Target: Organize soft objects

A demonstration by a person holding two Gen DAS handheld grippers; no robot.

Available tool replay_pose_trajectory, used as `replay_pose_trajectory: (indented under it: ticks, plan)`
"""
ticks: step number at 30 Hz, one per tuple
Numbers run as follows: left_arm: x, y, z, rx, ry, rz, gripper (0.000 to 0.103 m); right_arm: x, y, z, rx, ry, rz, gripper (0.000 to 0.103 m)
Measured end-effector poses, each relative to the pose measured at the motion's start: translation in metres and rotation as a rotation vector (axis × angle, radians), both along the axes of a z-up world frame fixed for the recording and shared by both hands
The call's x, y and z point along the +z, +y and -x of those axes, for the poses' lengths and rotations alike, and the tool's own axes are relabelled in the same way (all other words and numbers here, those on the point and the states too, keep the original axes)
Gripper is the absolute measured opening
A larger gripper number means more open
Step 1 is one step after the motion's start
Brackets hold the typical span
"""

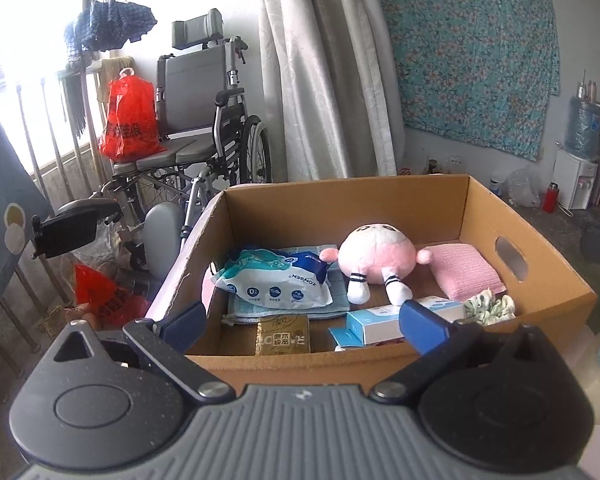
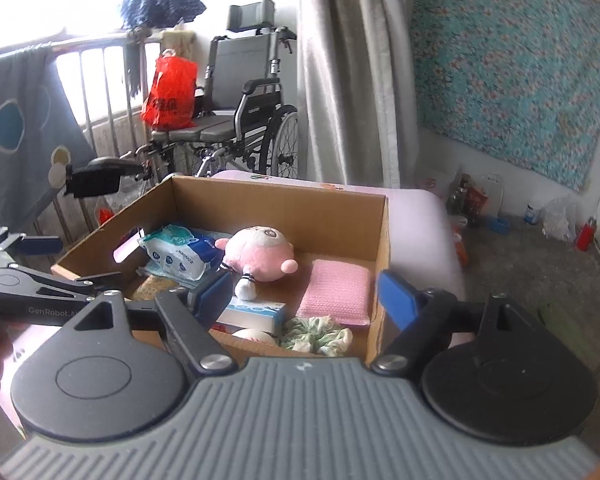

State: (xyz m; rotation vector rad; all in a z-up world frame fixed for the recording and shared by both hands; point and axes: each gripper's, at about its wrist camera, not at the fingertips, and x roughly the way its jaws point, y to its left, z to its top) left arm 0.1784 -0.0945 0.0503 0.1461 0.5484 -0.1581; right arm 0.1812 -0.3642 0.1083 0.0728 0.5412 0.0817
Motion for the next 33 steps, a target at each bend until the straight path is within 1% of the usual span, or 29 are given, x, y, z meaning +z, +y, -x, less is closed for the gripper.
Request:
replay_pose_trajectory:
  ticks: [1,3,5,7,9,12,15,18,20,22,24,27,28,30,33]
  plan:
    - [0.002,0.001,0.0,0.011,0.005,0.004,0.103,-0.005,0.003,0.0,0.005,0.008,-0.027,0.081]
    - [0.005,0.001,0.003,0.049,0.011,-0.016,0.103,-0.01,0.012,0.001,0.01,0.006,-0.026,0.081]
    - [0.007,-0.001,0.007,0.05,-0.001,-0.051,0.103,-0.012,0.019,0.002,0.005,-0.006,-0.008,0.081]
    - [0.006,-0.002,0.009,0.033,0.018,-0.066,0.103,-0.01,0.022,0.003,-0.017,-0.018,-0.021,0.081]
    - [0.005,-0.003,0.009,0.026,0.045,-0.063,0.103,-0.01,0.022,0.002,-0.042,-0.025,-0.045,0.082]
    - [0.003,-0.004,0.014,0.041,0.043,-0.046,0.103,-0.012,0.025,0.0,-0.076,-0.027,-0.058,0.082]
    - [0.001,-0.005,0.019,0.04,0.039,-0.032,0.103,-0.013,0.027,-0.001,-0.077,-0.021,-0.048,0.082]
    - [-0.002,-0.007,0.02,0.069,0.033,-0.055,0.103,-0.011,0.027,0.0,-0.076,-0.024,-0.041,0.082]
    - [-0.003,-0.008,0.016,0.073,0.065,-0.074,0.103,-0.01,0.026,0.0,-0.083,-0.025,-0.055,0.083]
    - [-0.002,-0.008,0.017,0.071,0.088,-0.054,0.103,-0.009,0.023,0.0,-0.083,-0.022,-0.075,0.083]
    - [0.0,-0.009,0.02,0.088,0.081,-0.039,0.103,-0.011,0.022,0.0,-0.08,-0.023,-0.079,0.084]
    - [0.0,-0.013,0.021,0.089,0.079,-0.062,0.103,-0.015,0.02,0.0,-0.088,-0.006,-0.088,0.084]
    - [0.0,-0.014,0.02,0.087,0.084,-0.059,0.103,-0.017,0.019,0.0,-0.091,0.001,-0.094,0.084]
    - [0.0,-0.014,0.019,0.079,0.103,-0.034,0.103,-0.019,0.017,0.0,-0.094,0.01,-0.099,0.084]
    - [0.001,-0.011,0.021,0.05,0.11,0.03,0.103,-0.021,0.016,0.001,-0.102,0.003,-0.073,0.084]
